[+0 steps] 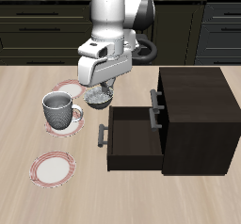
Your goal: Place the bowl on the farthest plate relative to the robot
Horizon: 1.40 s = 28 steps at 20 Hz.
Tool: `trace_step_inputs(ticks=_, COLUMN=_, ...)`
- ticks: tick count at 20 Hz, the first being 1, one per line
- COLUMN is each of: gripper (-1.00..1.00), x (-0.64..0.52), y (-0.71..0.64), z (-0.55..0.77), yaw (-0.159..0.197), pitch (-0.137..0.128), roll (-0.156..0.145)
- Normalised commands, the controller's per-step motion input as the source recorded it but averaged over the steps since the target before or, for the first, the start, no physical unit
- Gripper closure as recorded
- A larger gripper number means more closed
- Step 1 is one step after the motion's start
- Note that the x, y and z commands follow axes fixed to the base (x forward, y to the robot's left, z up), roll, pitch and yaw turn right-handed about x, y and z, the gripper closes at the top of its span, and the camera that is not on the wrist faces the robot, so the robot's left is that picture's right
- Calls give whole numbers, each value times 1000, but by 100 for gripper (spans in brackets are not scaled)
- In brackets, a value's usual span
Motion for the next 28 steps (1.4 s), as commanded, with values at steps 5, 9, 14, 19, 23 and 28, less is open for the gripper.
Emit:
trace_step_inputs(ticks=5, gripper=100, x=143, y=-253, z=225, yaw=-221, pitch=32, roll=-35)
trace_step_inputs(ticks=9, gripper=100, x=74, y=-75, z=161, yaw=-115, pitch=23, roll=2)
trace_step_inputs(ticks=14, gripper=100, x=128, y=-136, z=172, yaw=-199, pitch=64, roll=-12)
trace_step_inputs(ticks=19, gripper=100, x=93, y=-119, z=177, yaw=-169, pitch=32, roll=-9)
trace_step_inputs(ticks=23, gripper=100, x=133, y=-147, z=61, yaw=-344, pitch=152, roll=27)
trace_step_inputs(ticks=28, gripper=100, x=16, y=-29, z=173, yaw=-98, pitch=-6, roll=8)
